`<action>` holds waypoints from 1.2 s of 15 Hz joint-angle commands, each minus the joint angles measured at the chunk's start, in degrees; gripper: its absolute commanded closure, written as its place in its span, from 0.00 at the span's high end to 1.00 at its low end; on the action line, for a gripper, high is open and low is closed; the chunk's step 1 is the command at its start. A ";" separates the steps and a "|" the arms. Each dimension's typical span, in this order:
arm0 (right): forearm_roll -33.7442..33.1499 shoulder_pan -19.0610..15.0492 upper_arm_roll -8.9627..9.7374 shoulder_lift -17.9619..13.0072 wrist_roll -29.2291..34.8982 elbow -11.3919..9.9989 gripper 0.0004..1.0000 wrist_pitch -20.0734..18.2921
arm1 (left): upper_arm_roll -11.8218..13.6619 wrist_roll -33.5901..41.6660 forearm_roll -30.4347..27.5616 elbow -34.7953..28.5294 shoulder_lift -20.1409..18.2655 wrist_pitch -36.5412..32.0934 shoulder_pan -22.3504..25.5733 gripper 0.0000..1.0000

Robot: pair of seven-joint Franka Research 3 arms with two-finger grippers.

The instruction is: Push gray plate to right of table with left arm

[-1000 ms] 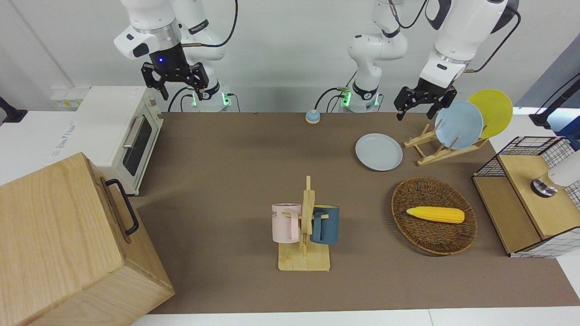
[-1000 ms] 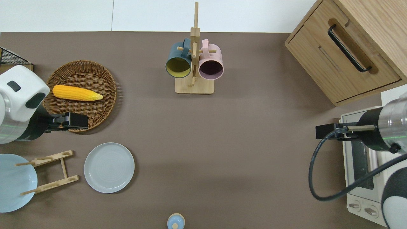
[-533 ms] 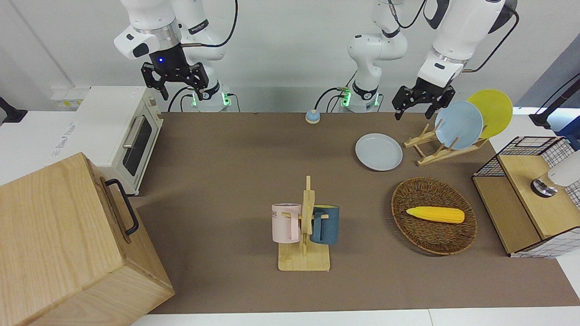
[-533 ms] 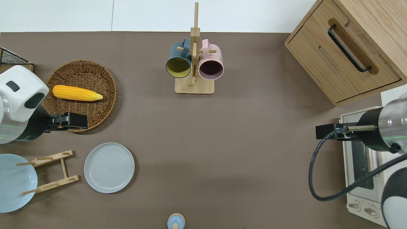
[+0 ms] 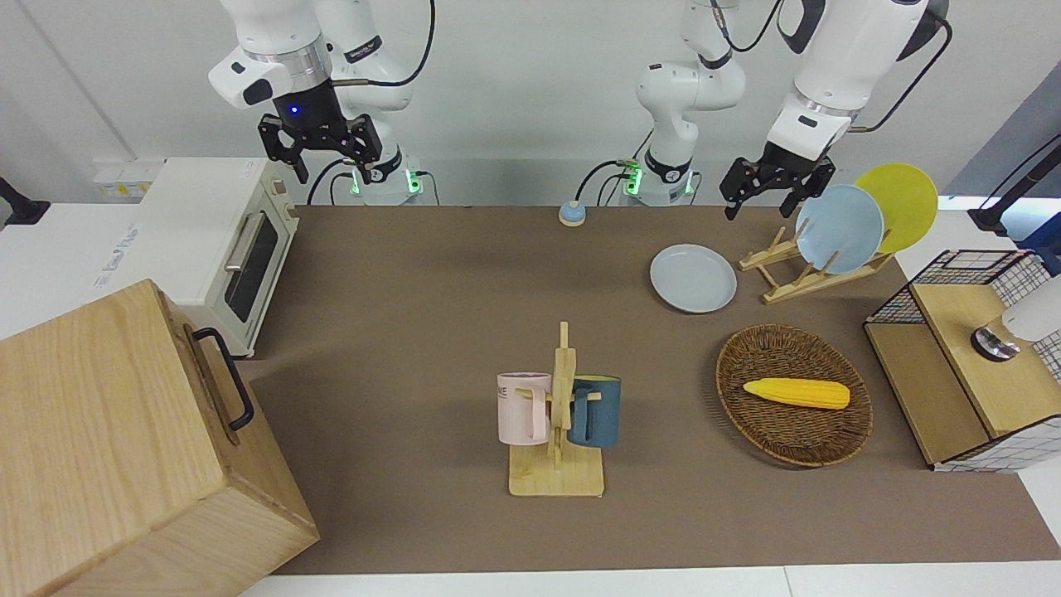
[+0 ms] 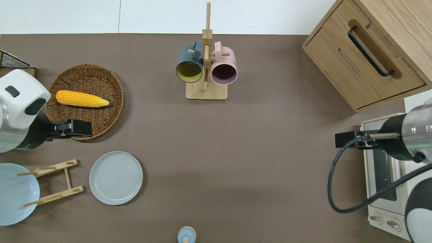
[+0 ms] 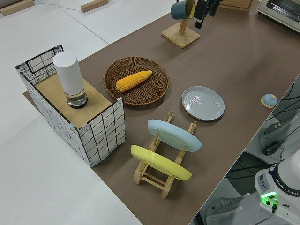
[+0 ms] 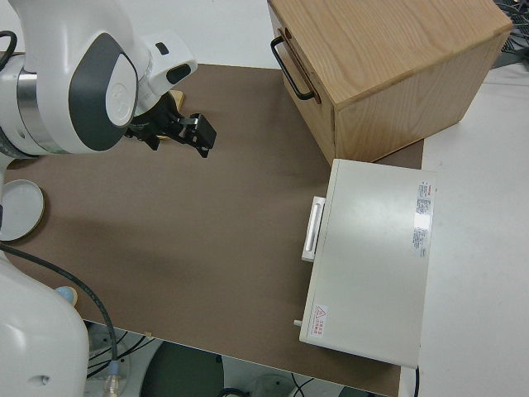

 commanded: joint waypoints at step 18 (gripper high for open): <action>1.23 -1.40 0.83 -1.57 0.59 -1.56 1.00 0.01 | 0.00 0.43 2.58 0.60 -0.03 -3.74 -0.94 0.99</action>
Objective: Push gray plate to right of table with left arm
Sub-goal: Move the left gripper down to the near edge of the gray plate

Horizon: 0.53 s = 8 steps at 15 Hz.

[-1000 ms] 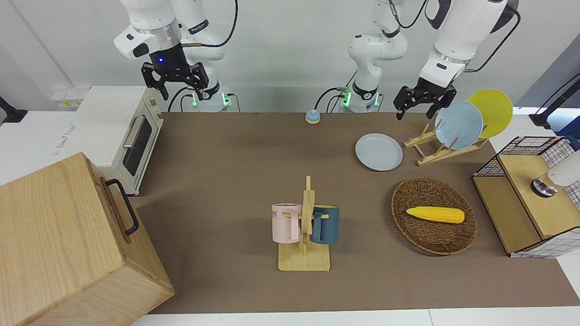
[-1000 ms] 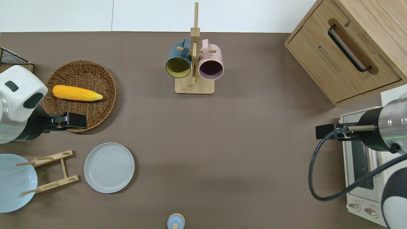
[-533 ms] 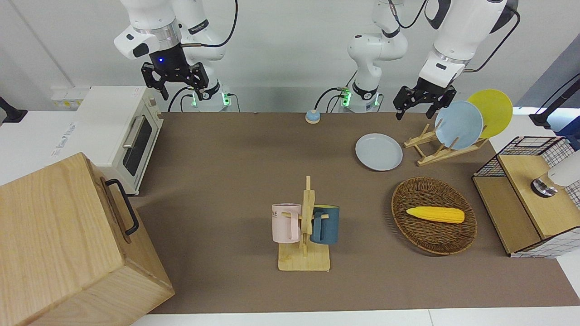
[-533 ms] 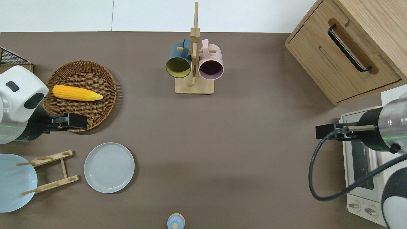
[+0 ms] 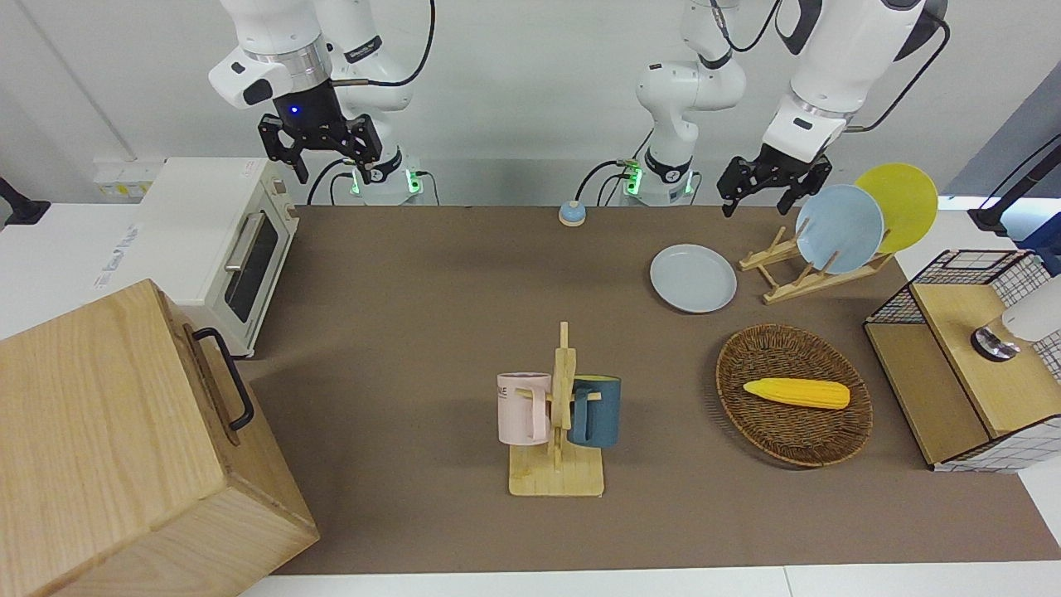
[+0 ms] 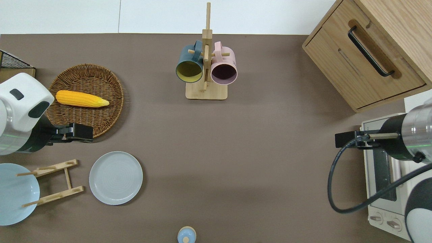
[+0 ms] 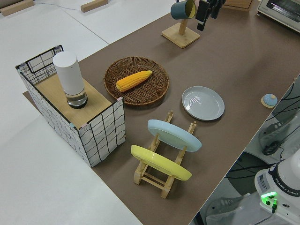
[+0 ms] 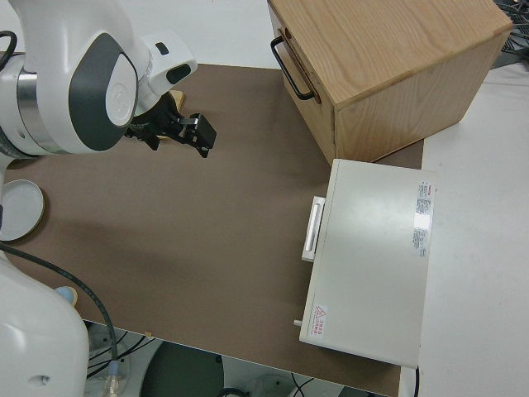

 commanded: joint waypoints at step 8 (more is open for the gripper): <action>1.23 -1.40 0.83 -1.57 0.59 -1.56 1.00 0.01 | 0.09 -0.11 1.79 -3.96 -0.12 -0.18 -0.81 0.99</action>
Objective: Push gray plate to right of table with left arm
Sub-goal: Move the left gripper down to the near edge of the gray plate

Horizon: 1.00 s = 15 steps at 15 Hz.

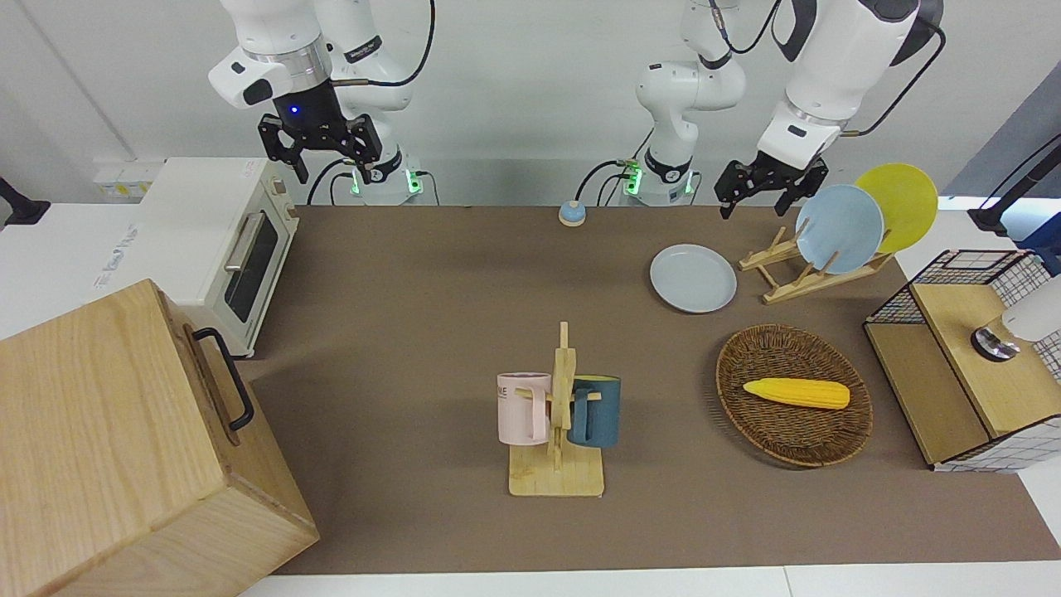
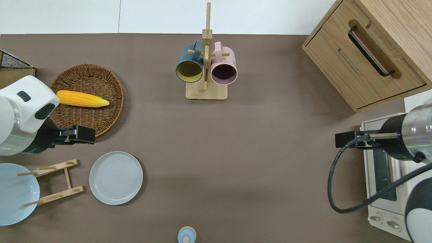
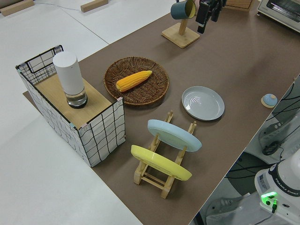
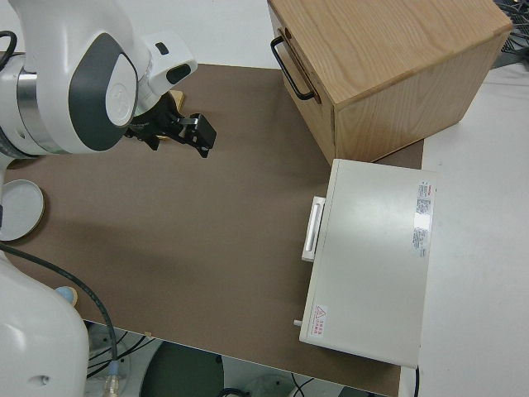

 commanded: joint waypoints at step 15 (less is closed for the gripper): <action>1.23 -1.40 0.83 -1.57 0.59 -1.56 1.00 0.01 | 2.17 0.94 0.57 -21.30 -5.40 9.14 -1.54 0.98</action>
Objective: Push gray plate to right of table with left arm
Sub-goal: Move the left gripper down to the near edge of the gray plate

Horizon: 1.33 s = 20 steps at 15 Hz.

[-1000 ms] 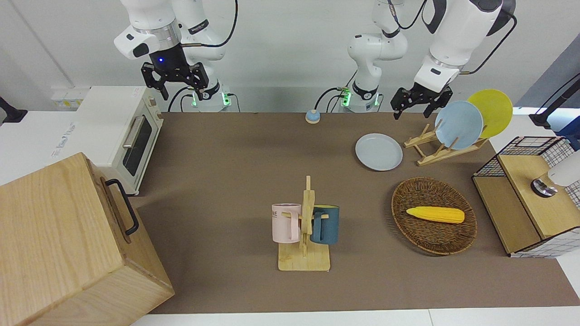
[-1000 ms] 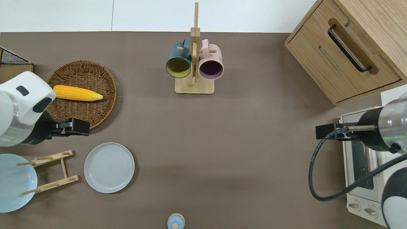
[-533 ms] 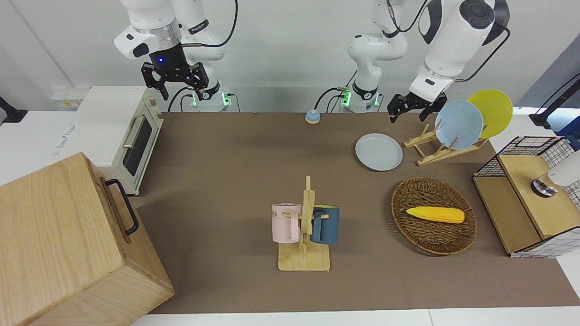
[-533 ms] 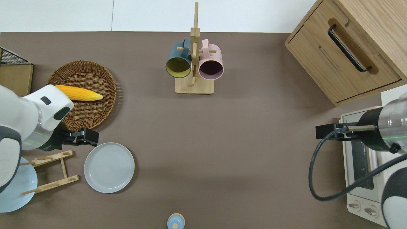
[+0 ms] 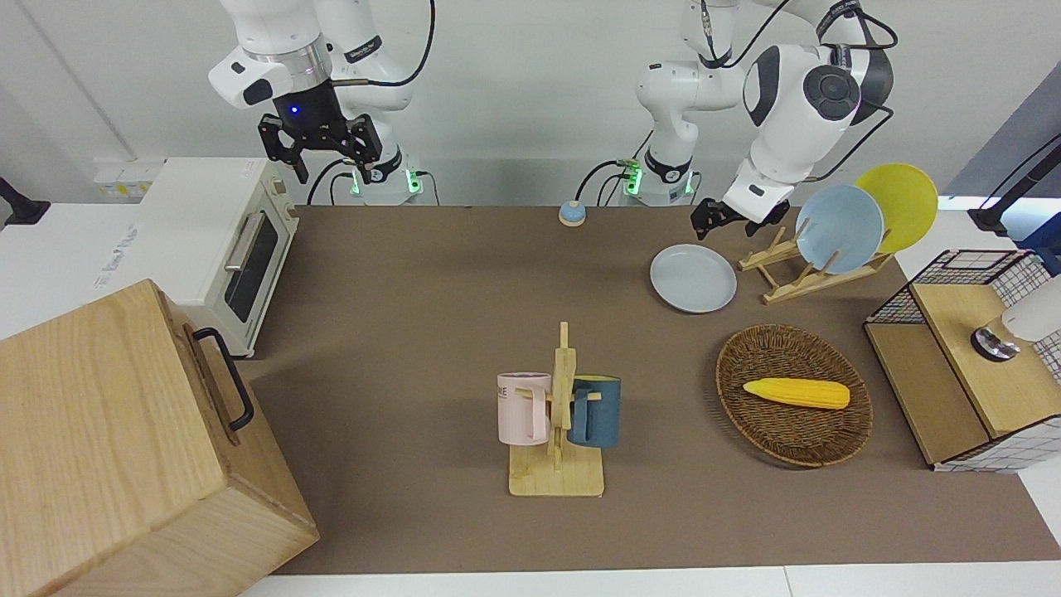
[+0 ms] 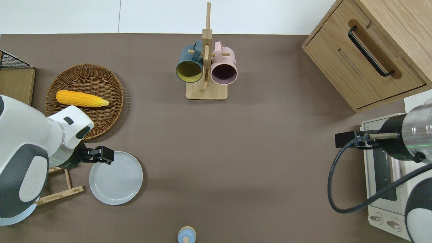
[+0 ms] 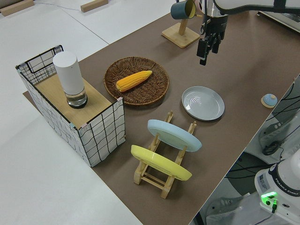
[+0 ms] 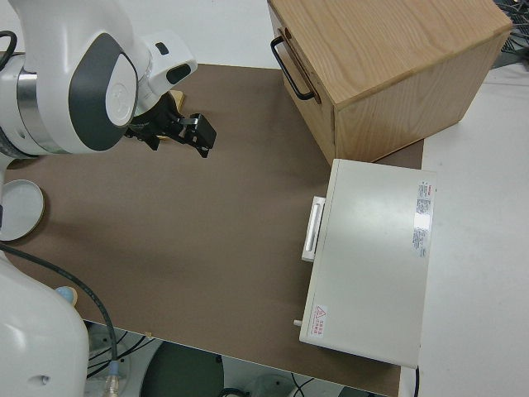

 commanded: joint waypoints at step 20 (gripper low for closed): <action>1.23 -1.40 0.83 -1.57 0.59 -1.56 1.00 0.01 | 13.76 9.19 1.16 -32.81 -5.52 34.04 -2.24 0.82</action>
